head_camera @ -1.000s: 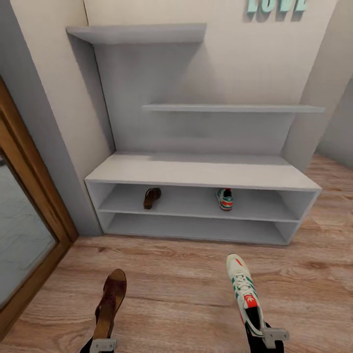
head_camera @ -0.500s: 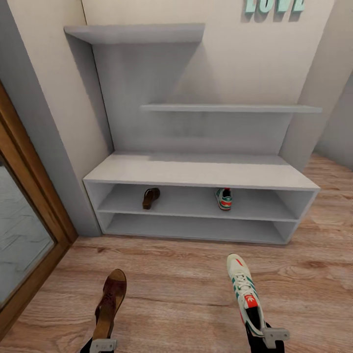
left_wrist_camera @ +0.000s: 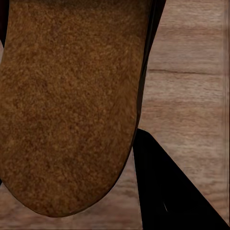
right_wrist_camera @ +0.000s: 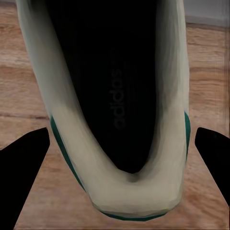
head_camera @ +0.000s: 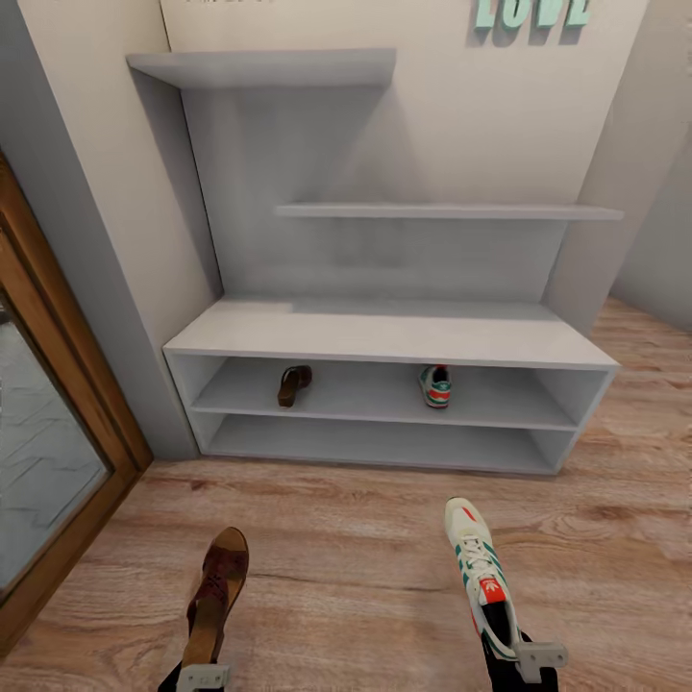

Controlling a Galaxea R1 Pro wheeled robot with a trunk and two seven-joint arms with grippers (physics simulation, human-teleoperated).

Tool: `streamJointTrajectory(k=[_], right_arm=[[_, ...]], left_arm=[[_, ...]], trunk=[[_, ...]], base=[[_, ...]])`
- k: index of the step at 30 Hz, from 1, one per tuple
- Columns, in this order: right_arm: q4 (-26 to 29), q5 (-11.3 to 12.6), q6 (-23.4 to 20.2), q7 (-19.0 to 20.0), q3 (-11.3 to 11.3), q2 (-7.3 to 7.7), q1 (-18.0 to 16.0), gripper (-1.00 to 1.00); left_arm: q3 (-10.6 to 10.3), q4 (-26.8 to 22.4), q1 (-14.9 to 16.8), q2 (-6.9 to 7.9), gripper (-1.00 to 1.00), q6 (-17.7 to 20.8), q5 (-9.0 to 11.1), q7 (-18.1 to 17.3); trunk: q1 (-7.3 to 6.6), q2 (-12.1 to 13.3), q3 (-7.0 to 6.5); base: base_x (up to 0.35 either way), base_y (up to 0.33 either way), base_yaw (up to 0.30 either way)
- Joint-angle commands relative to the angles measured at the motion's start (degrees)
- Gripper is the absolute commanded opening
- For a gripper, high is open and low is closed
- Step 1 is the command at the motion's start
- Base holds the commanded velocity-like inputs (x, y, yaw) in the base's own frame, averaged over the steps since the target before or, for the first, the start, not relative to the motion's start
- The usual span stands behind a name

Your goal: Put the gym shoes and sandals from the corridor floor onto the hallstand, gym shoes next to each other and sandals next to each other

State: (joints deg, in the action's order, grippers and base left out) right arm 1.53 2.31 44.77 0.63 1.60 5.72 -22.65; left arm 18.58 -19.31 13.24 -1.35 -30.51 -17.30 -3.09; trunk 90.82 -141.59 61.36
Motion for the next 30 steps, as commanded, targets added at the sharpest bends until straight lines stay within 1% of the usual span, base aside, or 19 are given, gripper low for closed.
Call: streamJointTrajectory(k=[1,6,10,13,16,17,18,19,21,22,23,24,25,26,27,30], right_arm=[[0.0,0.3,0.1,0.1,0.2,0.0,0.0,-1.0],[0.0,0.3,0.1,0.1,0.2,0.0,0.0,-1.0],[0.0,0.3,0.1,0.1,0.2,0.04,0.0,-1.0],[0.0,0.3,0.1,0.1,0.2,0.08,0.0,-1.0],[0.3,0.5,0.1,0.1,-0.1,0.59,0.0,-1.0],[0.5,3.1,0.0,0.1,-2.9,4.07,0.0,-1.0],[0.5,4.8,-0.1,0.1,-4.5,5.26,0.0,-1.0],[0.5,7.1,-0.1,0.1,-6.7,6.82,0.0,-1.0],[0.6,9.1,-0.2,0.2,-8.1,9.0,0.0,-1.0],[0.6,9.6,-0.2,0.2,-8.5,10.17,0.0,-1.0],[0.6,9.8,-0.2,0.2,-8.6,10.73,0.0,-1.0],[0.6,10.2,-0.4,0.2,-8.9,11.79,0.0,-1.0],[0.6,10.3,-0.7,0.2,-8.9,12.3,0.0,-1.0],[0.7,10.6,-3.1,0.2,-9.2,14.04,0.0,-1.0],[0.7,10.6,-3.9,0.2,-9.2,14.41,0.0,-1.0],[1.7,11.5,-9.8,0.3,-9.3,16.62,0.0,-1.0]], left_arm=[[0.5,0.0,0.0,-0.05,-1.0,-0.2,-0.5,-0.2],[0.5,0.0,0.0,0.02,-1.0,-0.2,-0.5,-0.2],[0.5,-0.1,0.0,0.03,-1.0,-0.2,-0.5,-0.2],[0.1,-0.1,0.1,0.0,-1.0,0.0,-0.7,-0.4],[0.0,-0.1,0.6,-0.37,-1.0,1.2,-0.7,-0.3],[0.0,-0.6,3.3,-0.98,-1.0,7.8,-0.7,-0.1],[0.0,-0.7,5.5,-1.07,-1.0,11.2,-0.7,-0.2],[0.0,-0.8,9.2,-1.2,-1.0,16.9,-0.7,-0.3],[0.0,-0.9,13.9,-1.35,-1.0,23.4,-0.7,-0.5],[0.0,-0.9,15.1,-1.38,-1.0,24.8,-0.7,-0.5],[0.0,-0.9,17.2,-1.42,-1.0,27.2,-0.7,-0.5],[0.0,-1.0,19.2,-1.52,-1.0,29.3,-0.7,-0.6],[0.0,-1.0,20.2,-1.61,-1.0,30.2,-0.7,-0.6],[0.0,-1.0,23.7,-2.5,-1.0,33.8,-0.8,-0.6],[0.0,-1.0,24.4,-2.75,-1.0,34.5,-0.8,-0.6],[-0.4,-1.0,28.4,-4.26,-1.0,38.9,-0.9,-0.6]], trunk=[[-0.04,0.0,0.05],[-0.04,0.0,0.05],[-0.04,0.0,0.05],[-0.04,0.0,0.05],[-0.04,0.0,0.05],[-0.04,0.0,0.05],[-0.04,0.0,0.05],[-0.04,0.0,0.05],[-0.04,0.0,0.05],[-0.04,0.0,0.05],[-0.04,0.0,0.05],[-0.04,0.0,0.05],[-0.04,0.0,0.05],[-0.04,0.0,0.05],[-0.04,0.0,0.05],[-0.04,0.0,0.05]], base=[[-0.252,-0.122,0.0],[-0.222,-0.098,-0.001],[-0.056,-0.02,-0.113],[-0.007,-0.002,-0.157],[-0.001,0.0,-0.022],[0.0,0.0,-0.003],[0.0,0.0,-0.002],[0.0,0.0,0.0],[0.0,0.0,0.0],[0.0,0.0,0.0],[0.0,0.0,0.0],[0.0,0.0,0.0],[0.0,0.0,0.0],[0.0,0.0,0.0],[0.0,0.0,0.0],[0.0,0.0,0.0]])
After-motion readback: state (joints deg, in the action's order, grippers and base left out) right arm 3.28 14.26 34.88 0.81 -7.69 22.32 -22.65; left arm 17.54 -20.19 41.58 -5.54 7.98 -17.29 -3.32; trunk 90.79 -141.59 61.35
